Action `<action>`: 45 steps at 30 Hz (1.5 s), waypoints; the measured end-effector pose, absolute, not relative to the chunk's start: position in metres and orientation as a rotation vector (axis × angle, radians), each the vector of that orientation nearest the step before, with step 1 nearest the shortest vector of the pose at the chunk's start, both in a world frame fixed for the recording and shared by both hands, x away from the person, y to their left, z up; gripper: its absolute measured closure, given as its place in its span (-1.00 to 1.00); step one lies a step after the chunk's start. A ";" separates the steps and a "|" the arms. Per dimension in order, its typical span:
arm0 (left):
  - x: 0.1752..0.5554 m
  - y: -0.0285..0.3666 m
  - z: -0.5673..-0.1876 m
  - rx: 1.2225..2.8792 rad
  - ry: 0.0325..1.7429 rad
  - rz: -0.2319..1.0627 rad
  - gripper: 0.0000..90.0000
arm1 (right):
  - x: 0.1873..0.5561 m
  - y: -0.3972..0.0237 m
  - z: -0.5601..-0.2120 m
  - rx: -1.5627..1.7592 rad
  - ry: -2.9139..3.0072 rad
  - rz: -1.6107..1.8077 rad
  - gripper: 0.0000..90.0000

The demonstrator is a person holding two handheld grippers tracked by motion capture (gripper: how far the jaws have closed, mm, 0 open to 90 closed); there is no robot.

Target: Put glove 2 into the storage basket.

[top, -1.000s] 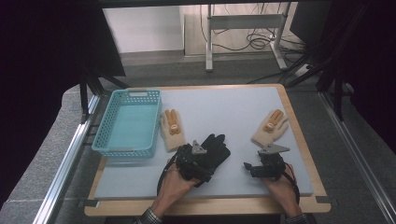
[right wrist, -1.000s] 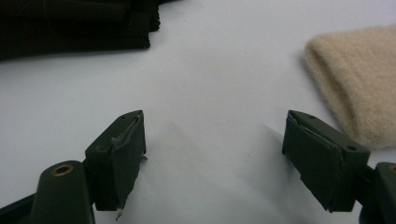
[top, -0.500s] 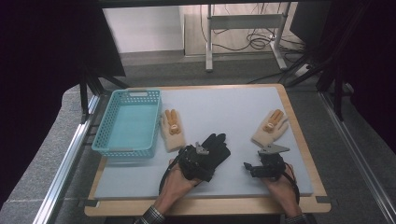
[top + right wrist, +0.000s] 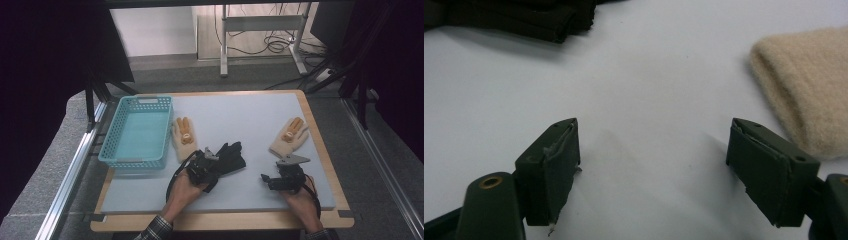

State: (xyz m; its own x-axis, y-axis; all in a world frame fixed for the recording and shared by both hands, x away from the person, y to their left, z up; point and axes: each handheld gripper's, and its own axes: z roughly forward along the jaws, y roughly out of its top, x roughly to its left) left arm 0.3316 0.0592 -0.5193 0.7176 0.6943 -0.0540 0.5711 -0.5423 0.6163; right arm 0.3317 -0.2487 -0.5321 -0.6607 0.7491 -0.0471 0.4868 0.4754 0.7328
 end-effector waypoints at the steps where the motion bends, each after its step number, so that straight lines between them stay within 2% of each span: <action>1: 0.332 0.060 -0.515 2.295 0.951 0.273 0.50 | 0.332 -0.249 -0.532 1.040 2.365 1.004 -0.53; 22: 0.356 0.086 -0.452 2.231 1.014 0.379 0.56 | 0.332 -0.249 -0.532 1.040 2.366 1.005 -0.53; 26: 0.365 0.102 -0.440 2.195 1.053 0.380 0.55 | 0.332 -0.249 -0.532 1.038 2.365 1.005 -0.53; 32: 0.376 0.135 -0.418 2.157 1.133 0.455 0.55 | 0.332 -0.249 -0.532 1.039 2.365 1.005 -0.53; 45: 0.391 0.202 -0.408 2.061 1.327 0.559 0.54 | 0.332 -0.249 -0.532 1.039 2.365 1.004 -0.53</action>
